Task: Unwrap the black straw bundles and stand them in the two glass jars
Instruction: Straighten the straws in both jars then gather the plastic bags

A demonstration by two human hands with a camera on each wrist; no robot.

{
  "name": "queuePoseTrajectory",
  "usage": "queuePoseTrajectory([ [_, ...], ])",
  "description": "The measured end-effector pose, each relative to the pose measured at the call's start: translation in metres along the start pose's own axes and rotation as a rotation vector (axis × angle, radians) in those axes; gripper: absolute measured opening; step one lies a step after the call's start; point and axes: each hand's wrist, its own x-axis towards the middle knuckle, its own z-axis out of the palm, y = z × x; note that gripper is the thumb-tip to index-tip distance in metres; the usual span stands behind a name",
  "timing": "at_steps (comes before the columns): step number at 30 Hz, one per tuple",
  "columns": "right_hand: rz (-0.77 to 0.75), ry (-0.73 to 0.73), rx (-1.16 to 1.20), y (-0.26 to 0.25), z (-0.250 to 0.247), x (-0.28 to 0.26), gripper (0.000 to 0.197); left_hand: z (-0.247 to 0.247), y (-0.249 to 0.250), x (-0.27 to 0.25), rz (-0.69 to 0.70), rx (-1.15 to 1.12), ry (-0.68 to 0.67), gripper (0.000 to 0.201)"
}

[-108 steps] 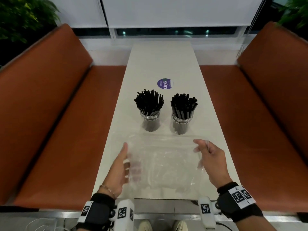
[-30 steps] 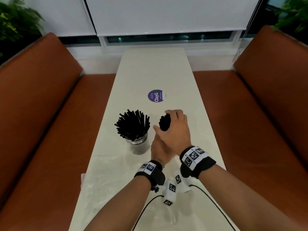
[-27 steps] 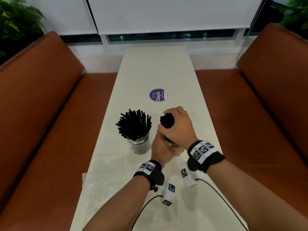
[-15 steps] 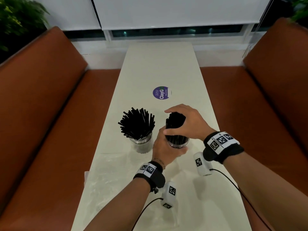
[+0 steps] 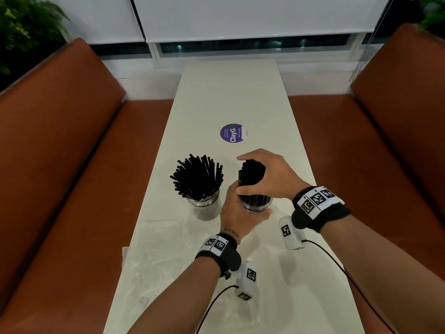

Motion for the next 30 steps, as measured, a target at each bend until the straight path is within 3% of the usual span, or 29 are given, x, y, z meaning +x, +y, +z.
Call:
queuePoseTrajectory([
  [4,0.016,-0.012,-0.015,-0.002,-0.001,-0.001,0.080,0.000,-0.001,0.000,-0.017,-0.022,0.005,0.107],
  [9,0.053,-0.013,-0.054,-0.006,-0.006,-0.002,0.092,-0.004,-0.011,-0.007,-0.091,-0.036,-0.037,0.134],
  [12,0.069,0.001,-0.110,-0.014,-0.010,-0.003,0.104,-0.013,-0.016,-0.025,-0.131,-0.034,-0.051,0.138],
  [15,0.022,0.083,-0.180,-0.030,-0.011,-0.006,0.114,-0.031,-0.022,-0.052,-0.158,-0.033,0.026,0.128],
  [18,-0.092,0.135,-0.186,-0.058,-0.002,-0.011,0.119,-0.054,-0.024,-0.073,-0.123,-0.014,0.199,0.101],
  [21,-0.181,0.038,-0.206,-0.088,0.017,-0.017,0.119,-0.076,-0.028,-0.071,-0.094,-0.036,0.339,0.086],
  [23,-0.206,-0.025,-0.237,-0.100,0.038,-0.016,0.119,-0.092,-0.038,-0.056,-0.092,-0.019,0.382,0.091],
  [27,-0.188,0.031,-0.325,-0.101,0.084,-0.006,0.111,-0.115,-0.051,-0.022,-0.046,0.063,0.313,0.118],
  [29,-0.124,0.092,-0.376,-0.098,0.101,0.003,0.106,-0.124,-0.055,-0.007,0.054,0.157,0.210,0.112],
  [30,-0.085,0.119,-0.392,-0.097,0.107,0.007,0.106,-0.125,-0.058,0.001,0.113,0.164,0.144,0.098],
])
